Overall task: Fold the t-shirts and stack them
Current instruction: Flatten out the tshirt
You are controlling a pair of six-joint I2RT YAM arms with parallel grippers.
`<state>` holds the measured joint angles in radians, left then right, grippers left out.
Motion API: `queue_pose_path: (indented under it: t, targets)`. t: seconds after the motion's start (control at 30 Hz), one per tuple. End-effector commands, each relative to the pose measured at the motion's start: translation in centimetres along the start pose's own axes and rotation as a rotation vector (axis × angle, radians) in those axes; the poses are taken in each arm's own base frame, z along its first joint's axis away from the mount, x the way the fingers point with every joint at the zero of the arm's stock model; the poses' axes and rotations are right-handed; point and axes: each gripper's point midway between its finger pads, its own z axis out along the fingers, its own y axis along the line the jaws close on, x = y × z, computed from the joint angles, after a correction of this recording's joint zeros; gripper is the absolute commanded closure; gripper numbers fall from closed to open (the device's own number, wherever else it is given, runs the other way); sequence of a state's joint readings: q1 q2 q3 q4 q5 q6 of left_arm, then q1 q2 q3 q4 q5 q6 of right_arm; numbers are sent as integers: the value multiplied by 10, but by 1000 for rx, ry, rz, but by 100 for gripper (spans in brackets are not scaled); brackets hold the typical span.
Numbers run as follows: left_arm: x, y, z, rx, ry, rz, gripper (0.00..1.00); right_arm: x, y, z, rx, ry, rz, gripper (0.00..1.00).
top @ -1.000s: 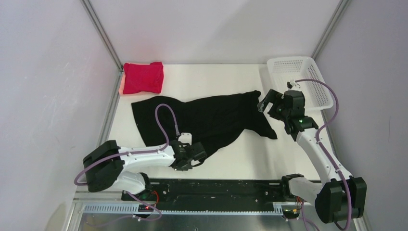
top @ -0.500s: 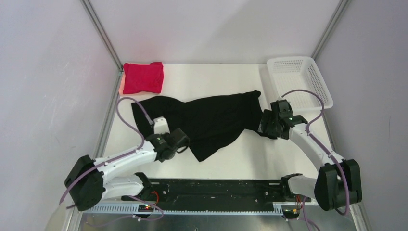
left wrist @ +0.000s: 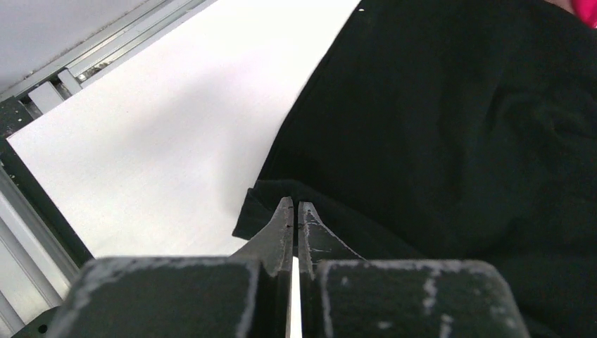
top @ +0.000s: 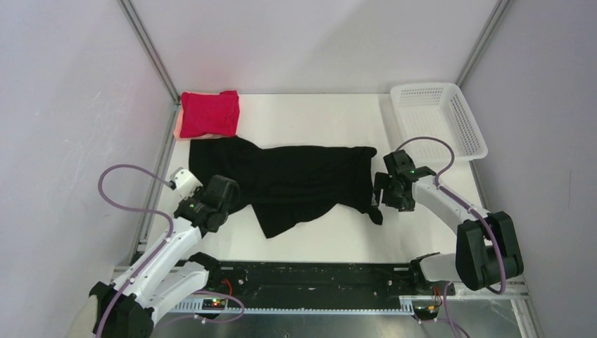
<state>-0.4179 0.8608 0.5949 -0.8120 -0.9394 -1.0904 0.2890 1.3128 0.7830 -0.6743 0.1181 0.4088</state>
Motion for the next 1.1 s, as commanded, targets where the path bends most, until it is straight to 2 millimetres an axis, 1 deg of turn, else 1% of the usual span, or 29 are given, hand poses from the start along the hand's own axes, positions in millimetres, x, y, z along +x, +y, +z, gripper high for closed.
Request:
queue_pose_path:
  t: [0.0, 0.1, 0.33, 0.4, 0.43, 0.5, 0.57, 0.7, 0.77, 0.83, 0.87, 0.93, 1.03, 1.07]
  targets:
    - [-22, 7, 1, -41, -89, -15, 100, 15, 21, 9, -65, 57, -88, 20]
    - [-18, 7, 2, -40, -71, -5, 100, 28, 32, 14, -90, 112, -105, 26]
    - [-14, 8, 3, -42, -63, 2, 100, 41, 33, 15, -83, 148, -130, 31]
    - [-14, 8, 3, -39, -63, -1, 100, 45, 33, 18, -81, 159, -119, 34]
    - [-14, 8, 2, -37, -62, -3, 100, 48, 35, 18, -92, 169, -111, 39]
    - [-14, 7, 2, -32, -59, -2, 100, 49, 39, 16, -111, 173, -99, 42]
    - [-14, 6, 2, -29, -55, -2, 100, 44, 42, 10, -128, 144, -93, 42]
    - [-11, 7, 2, -31, -49, 7, 100, 34, 47, -9, -180, 76, -79, 42]
    - [-11, 6, 2, -30, -48, 6, 100, 36, 50, -16, -206, 69, -80, 42]
    - [-11, 6, 2, -30, -48, 4, 100, 43, 52, -17, -218, 76, -90, 42]
    - [-11, 6, 2, -29, -48, 4, 100, 46, 53, -17, -219, 82, -97, 42]
    - [-11, 6, 2, -29, -49, 2, 100, 52, 49, -12, -192, 98, -97, 42]
    - [-11, 6, 2, -28, -49, -1, 100, 57, 39, 2, -120, 116, -85, 43]
    - [-11, 6, 2, -28, -49, -1, 100, 58, 37, 5, -106, 120, -77, 45]
